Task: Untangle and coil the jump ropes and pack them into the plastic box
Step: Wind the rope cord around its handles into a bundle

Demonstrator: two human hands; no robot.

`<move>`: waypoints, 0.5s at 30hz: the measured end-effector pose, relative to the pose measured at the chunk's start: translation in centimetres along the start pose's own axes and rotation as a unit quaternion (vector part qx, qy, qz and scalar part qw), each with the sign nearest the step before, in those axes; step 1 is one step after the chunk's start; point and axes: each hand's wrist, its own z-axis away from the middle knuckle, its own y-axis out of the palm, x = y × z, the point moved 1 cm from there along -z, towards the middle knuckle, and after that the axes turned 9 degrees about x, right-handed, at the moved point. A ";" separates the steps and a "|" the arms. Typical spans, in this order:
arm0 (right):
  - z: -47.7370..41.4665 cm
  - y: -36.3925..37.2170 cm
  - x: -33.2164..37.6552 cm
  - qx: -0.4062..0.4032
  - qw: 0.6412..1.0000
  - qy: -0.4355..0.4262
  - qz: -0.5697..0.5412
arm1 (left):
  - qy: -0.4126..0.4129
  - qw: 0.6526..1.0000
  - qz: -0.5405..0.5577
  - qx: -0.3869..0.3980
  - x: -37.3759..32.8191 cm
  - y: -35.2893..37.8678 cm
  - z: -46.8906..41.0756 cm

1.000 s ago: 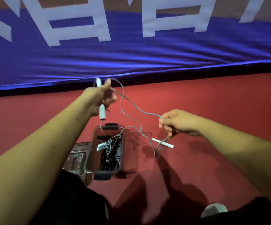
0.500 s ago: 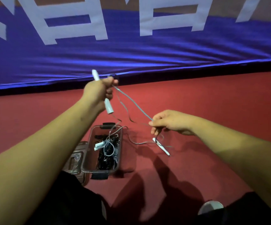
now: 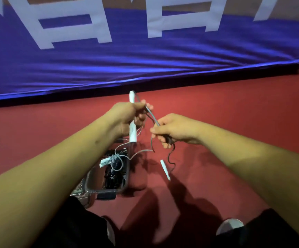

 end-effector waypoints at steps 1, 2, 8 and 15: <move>0.0 -0.6 -0.6 -0.002 1.000 0.008 0.009 | 0.044 0.998 0.037 -0.021 -0.8 -0.5 -0.3; 0.1 -1.2 -1.3 -0.013 0.999 0.018 0.033 | 0.086 0.992 0.080 -0.036 -1.7 -1.2 -0.4; 1.1 -3.0 -3.0 -0.075 0.994 0.044 0.061 | 0.129 0.981 0.092 -0.113 -3.7 -5.4 0.2; 0.2 -1.4 2.0 -0.046 0.997 -0.063 -0.017 | -0.050 0.991 -0.120 0.026 0.1 -0.1 0.3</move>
